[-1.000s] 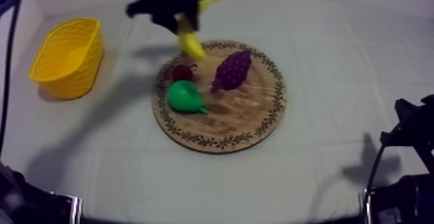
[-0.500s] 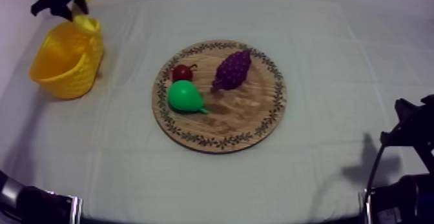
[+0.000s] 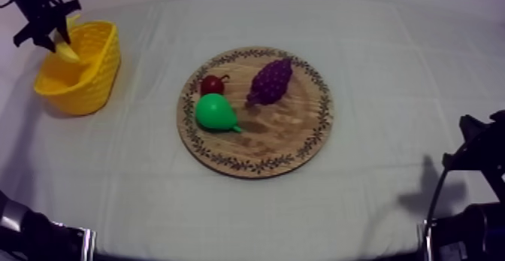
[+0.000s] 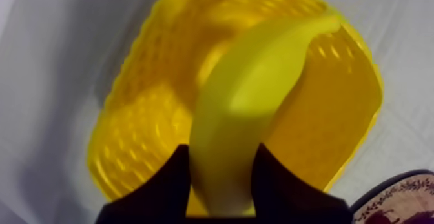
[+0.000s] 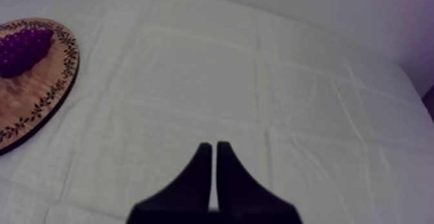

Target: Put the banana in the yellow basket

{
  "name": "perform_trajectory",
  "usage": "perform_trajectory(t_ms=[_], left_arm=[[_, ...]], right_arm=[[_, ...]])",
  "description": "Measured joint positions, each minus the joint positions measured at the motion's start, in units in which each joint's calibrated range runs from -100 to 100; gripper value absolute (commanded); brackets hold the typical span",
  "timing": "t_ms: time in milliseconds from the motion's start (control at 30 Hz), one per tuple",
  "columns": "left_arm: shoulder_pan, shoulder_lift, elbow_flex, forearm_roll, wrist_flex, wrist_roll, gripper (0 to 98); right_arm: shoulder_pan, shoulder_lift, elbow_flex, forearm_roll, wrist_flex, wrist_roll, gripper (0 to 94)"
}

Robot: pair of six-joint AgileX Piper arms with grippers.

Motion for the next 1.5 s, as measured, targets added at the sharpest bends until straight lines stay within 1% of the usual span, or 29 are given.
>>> perform_trajectory(t_ms=[100,267,400,500,667,733,833,867,900,1000,1033,1100,1233,1400,1433,1467,1500], left_arm=[[-0.1,1.0,2.7,0.12,-1.8,0.0,36.3],[-0.6,4.1,5.9,1.23,-6.3,-1.0,36.2],[-0.7,7.0,7.0,1.61,-8.9,-1.6,36.7],[-0.5,8.3,6.9,1.73,-9.8,-1.8,40.9],[-0.1,8.7,6.2,2.54,-10.4,-2.7,47.5],[0.0,8.7,6.1,2.59,-10.5,-3.1,48.6],[0.3,8.7,6.0,2.59,-11.2,-3.3,47.6],[0.4,8.7,6.1,2.51,-11.3,-3.4,45.8],[0.5,8.5,6.4,2.32,-11.7,-3.4,41.1],[1.1,7.2,7.3,2.25,-13.1,-4.0,19.0],[1.2,6.5,7.8,2.32,-13.6,-4.4,13.3],[1.6,4.9,9.1,2.52,-14.7,-5.2,6.6],[2.7,-0.9,12.1,3.62,-16.9,-7.1,1.7],[4.6,-11.3,18.2,5.06,-21.6,-9.7,0.4],[5.0,-14.0,19.8,5.06,-22.9,-10.2,0.3],[5.3,-16.8,21.5,5.73,-23.9,-10.7,0.2],[5.6,-19.8,22.8,5.96,-25.2,-11.0,0.2]], right_arm=[[0.0,0.0,0.0,0.0,0.0,0.0,0.6],[0.0,0.0,0.0,0.0,0.0,0.0,0.6],[0.0,0.0,0.0,0.0,0.0,0.0,0.6],[0.0,0.0,0.0,0.0,0.0,0.0,0.6],[0.0,0.0,0.0,0.0,0.0,0.0,0.6],[0.0,0.0,0.0,0.0,0.0,0.0,0.6],[0.0,0.0,0.0,0.0,0.0,0.0,0.6],[0.0,0.0,0.0,0.0,0.0,0.0,0.6],[0.0,0.0,0.0,0.0,0.0,0.0,0.6],[0.0,0.0,0.0,0.0,0.0,0.0,0.6],[0.0,0.0,0.0,0.0,0.0,0.0,0.6],[0.0,0.0,0.0,0.0,0.0,0.0,0.6],[0.0,0.0,0.0,0.0,0.0,0.0,0.6],[0.0,0.0,0.0,0.0,0.0,0.0,0.6],[0.0,0.0,0.0,0.0,0.0,0.0,0.6],[0.0,0.0,0.0,0.0,0.0,0.0,0.6],[0.0,0.0,0.0,0.0,0.0,0.0,0.6]])
